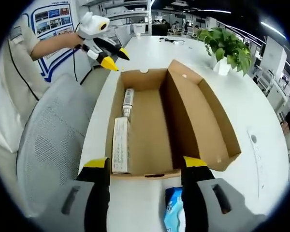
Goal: Operate the shoe box by opening the lid, removing the specified soft item, and placing it in the target area until the item is outside and the box remains undamaged.
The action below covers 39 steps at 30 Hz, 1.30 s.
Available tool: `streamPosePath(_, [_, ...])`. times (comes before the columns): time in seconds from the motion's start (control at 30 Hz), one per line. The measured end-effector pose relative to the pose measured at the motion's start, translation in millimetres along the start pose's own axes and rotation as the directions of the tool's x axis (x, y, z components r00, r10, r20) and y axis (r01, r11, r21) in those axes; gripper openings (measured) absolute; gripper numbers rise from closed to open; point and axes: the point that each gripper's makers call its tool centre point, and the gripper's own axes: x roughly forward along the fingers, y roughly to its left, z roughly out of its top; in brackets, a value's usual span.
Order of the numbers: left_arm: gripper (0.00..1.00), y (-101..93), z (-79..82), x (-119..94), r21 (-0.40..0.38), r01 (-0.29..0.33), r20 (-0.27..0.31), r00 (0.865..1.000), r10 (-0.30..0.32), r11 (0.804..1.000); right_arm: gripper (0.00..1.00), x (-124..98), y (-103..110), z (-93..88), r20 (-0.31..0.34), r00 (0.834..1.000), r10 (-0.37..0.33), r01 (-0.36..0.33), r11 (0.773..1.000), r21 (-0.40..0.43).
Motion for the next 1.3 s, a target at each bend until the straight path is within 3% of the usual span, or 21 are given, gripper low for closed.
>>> streamPosePath(0.43, [0.20,7.4,-15.2,14,-0.099,-0.035,-0.044,0.999,0.031,0.994,0.56,28,6,-9.1,-0.052,0.998,0.048,-0.049,0.999,-0.018])
streamPosePath(0.73, [0.04,7.9,-27.1,24,-0.164,-0.037,-0.071,0.997,0.025,0.986,0.55,45,12,-15.2,-0.097,0.989,0.116,-0.115,0.993,0.018])
streamPosePath(1.0, [0.04,7.2,-27.1,24,-0.190,-0.027,-0.065,0.998,0.015,0.981,0.54,50,16,-12.0,-0.101,0.985,0.137,-0.137,0.991,0.007])
streamPosePath(1.1, [0.04,7.2,-27.3,24,-0.188,-0.024,-0.065,0.998,0.012,0.982,0.58,50,10,-11.4,-0.105,0.988,0.110,-0.112,0.994,-0.014])
streamPosePath(1.3, [0.03,7.0,-27.6,24,-0.179,-0.026,-0.072,0.997,0.013,0.984,0.56,46,2,-11.9,-0.116,0.990,0.078,-0.082,0.996,-0.025])
